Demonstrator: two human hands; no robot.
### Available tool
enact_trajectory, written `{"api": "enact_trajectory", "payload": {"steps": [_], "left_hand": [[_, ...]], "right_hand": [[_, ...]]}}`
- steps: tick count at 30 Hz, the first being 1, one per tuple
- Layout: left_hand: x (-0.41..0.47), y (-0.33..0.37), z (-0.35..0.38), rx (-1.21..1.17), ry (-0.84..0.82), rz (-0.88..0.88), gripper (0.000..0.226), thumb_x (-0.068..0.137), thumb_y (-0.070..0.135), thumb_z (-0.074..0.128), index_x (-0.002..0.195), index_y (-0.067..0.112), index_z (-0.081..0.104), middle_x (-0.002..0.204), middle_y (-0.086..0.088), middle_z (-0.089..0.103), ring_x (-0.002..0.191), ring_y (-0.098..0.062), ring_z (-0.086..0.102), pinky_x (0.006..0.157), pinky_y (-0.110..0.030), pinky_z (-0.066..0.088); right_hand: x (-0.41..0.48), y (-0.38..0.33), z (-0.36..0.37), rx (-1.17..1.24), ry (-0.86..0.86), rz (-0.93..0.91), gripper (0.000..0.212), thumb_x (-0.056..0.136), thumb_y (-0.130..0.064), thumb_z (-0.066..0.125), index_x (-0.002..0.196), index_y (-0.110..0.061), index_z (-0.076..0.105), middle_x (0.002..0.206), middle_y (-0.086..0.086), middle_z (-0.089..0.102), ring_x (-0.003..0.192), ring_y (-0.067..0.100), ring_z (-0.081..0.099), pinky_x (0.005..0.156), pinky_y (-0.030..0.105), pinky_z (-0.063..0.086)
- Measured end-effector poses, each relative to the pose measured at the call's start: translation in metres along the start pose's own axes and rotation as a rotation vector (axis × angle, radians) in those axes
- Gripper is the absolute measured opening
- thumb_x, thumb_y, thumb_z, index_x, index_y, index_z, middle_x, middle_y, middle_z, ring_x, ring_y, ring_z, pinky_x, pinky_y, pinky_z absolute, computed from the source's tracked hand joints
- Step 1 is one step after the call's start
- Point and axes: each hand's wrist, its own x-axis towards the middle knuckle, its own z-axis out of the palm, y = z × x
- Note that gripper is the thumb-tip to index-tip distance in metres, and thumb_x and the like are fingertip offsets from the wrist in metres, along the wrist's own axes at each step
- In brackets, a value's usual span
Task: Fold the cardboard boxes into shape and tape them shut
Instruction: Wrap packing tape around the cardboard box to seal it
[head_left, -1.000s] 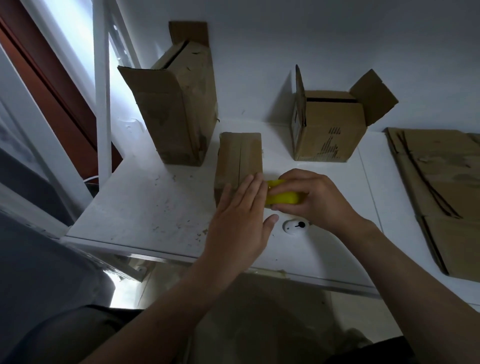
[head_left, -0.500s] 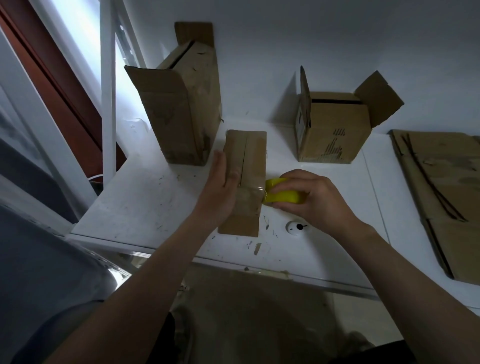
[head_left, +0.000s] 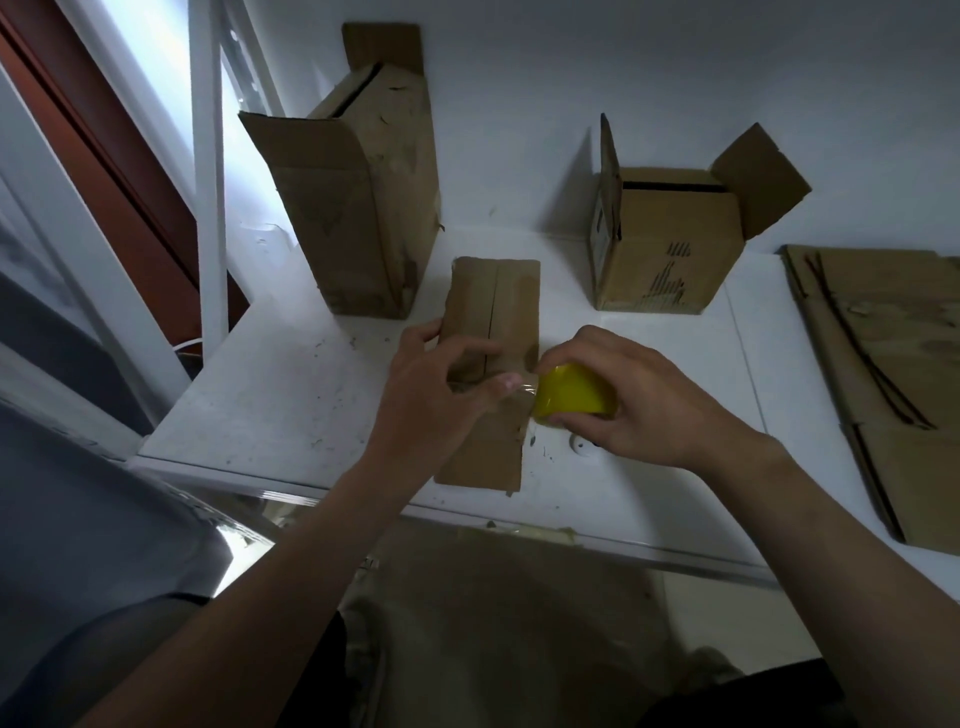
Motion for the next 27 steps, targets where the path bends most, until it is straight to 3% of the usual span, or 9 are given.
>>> {"api": "enact_trajectory", "payload": {"steps": [3, 5, 9, 11, 15, 18, 21, 24, 27], "left_hand": [[-0.006, -0.002, 0.002, 0.065, 0.011, 0.023, 0.046, 0.067, 0.065, 0.079, 0.106, 0.056, 0.056, 0.135, 0.006, 0.038, 0.121, -0.020, 0.050, 0.096, -0.042, 0.056], [-0.005, -0.003, 0.003, 0.076, 0.051, 0.022, 0.046, 0.069, 0.052, 0.086, 0.105, 0.053, 0.058, 0.131, 0.006, 0.041, 0.118, -0.019, 0.053, 0.096, -0.042, 0.055], [-0.003, -0.005, 0.005, 0.136, 0.151, 0.043, 0.049, 0.068, 0.048, 0.088, 0.110, 0.032, 0.069, 0.125, 0.003, 0.053, 0.101, -0.012, 0.058, 0.084, -0.019, 0.050], [-0.002, -0.007, 0.003, 0.130, 0.149, 0.031, 0.052, 0.068, 0.050, 0.087, 0.111, 0.028, 0.069, 0.118, 0.007, 0.055, 0.095, -0.008, 0.055, 0.080, -0.014, 0.044], [0.002, -0.014, -0.011, 0.030, 0.050, 0.028, 0.039, 0.074, 0.038, 0.086, 0.107, 0.036, 0.066, 0.115, 0.010, 0.062, 0.093, -0.008, 0.062, 0.083, -0.017, 0.050], [0.005, -0.021, -0.024, -0.103, -0.020, 0.049, 0.034, 0.080, 0.023, 0.082, 0.107, 0.037, 0.068, 0.122, 0.006, 0.066, 0.093, 0.007, 0.063, 0.083, -0.005, 0.049], [0.000, -0.027, -0.028, -0.168, -0.034, 0.020, 0.035, 0.085, 0.019, 0.077, 0.109, 0.042, 0.067, 0.120, 0.012, 0.067, 0.093, 0.014, 0.065, 0.086, -0.006, 0.050], [-0.009, -0.034, -0.025, -0.165, 0.072, -0.030, 0.031, 0.086, 0.021, 0.078, 0.112, 0.033, 0.067, 0.103, 0.023, 0.069, 0.089, 0.017, 0.065, 0.079, -0.002, 0.049], [-0.016, -0.036, -0.021, -0.163, 0.195, -0.128, 0.015, 0.084, 0.027, 0.080, 0.097, 0.024, 0.072, 0.085, 0.016, 0.072, 0.077, 0.007, 0.068, 0.065, -0.003, 0.048]], "right_hand": [[0.001, 0.000, 0.004, -0.036, -0.059, 0.018, 0.061, 0.083, -0.050, 0.077, 0.135, -0.040, 0.047, 0.121, -0.010, 0.053, 0.104, 0.008, 0.049, 0.078, 0.018, 0.045], [0.003, -0.005, 0.008, -0.060, -0.028, 0.056, 0.059, 0.084, -0.065, 0.067, 0.134, -0.039, 0.050, 0.118, -0.011, 0.055, 0.101, 0.008, 0.052, 0.078, 0.023, 0.046], [0.014, -0.024, 0.017, -0.201, 0.097, 0.138, 0.060, 0.089, -0.078, 0.041, 0.130, -0.038, 0.057, 0.115, -0.013, 0.065, 0.095, 0.011, 0.062, 0.074, 0.025, 0.047], [0.019, -0.032, 0.023, -0.289, 0.127, 0.117, 0.056, 0.091, -0.072, 0.042, 0.131, -0.038, 0.060, 0.107, -0.011, 0.068, 0.089, 0.014, 0.065, 0.068, 0.026, 0.047], [0.022, -0.030, 0.021, -0.269, 0.103, 0.145, 0.044, 0.093, -0.055, 0.060, 0.135, -0.040, 0.061, 0.100, -0.010, 0.062, 0.088, 0.018, 0.064, 0.065, 0.026, 0.038], [0.023, -0.026, 0.021, -0.248, 0.041, 0.181, 0.048, 0.093, -0.050, 0.065, 0.139, -0.045, 0.055, 0.096, -0.012, 0.050, 0.091, 0.019, 0.060, 0.068, 0.029, 0.038], [0.025, -0.026, 0.021, -0.244, 0.015, 0.194, 0.050, 0.093, -0.047, 0.066, 0.141, -0.047, 0.052, 0.094, -0.013, 0.045, 0.087, 0.016, 0.055, 0.067, 0.029, 0.038], [0.025, -0.027, 0.022, -0.252, 0.025, 0.214, 0.050, 0.093, -0.047, 0.066, 0.140, -0.050, 0.051, 0.093, -0.013, 0.044, 0.082, 0.011, 0.047, 0.066, 0.028, 0.037], [0.025, -0.028, 0.024, -0.250, 0.044, 0.219, 0.049, 0.093, -0.047, 0.067, 0.140, -0.050, 0.052, 0.091, -0.013, 0.044, 0.080, 0.012, 0.046, 0.061, 0.027, 0.033]]}}
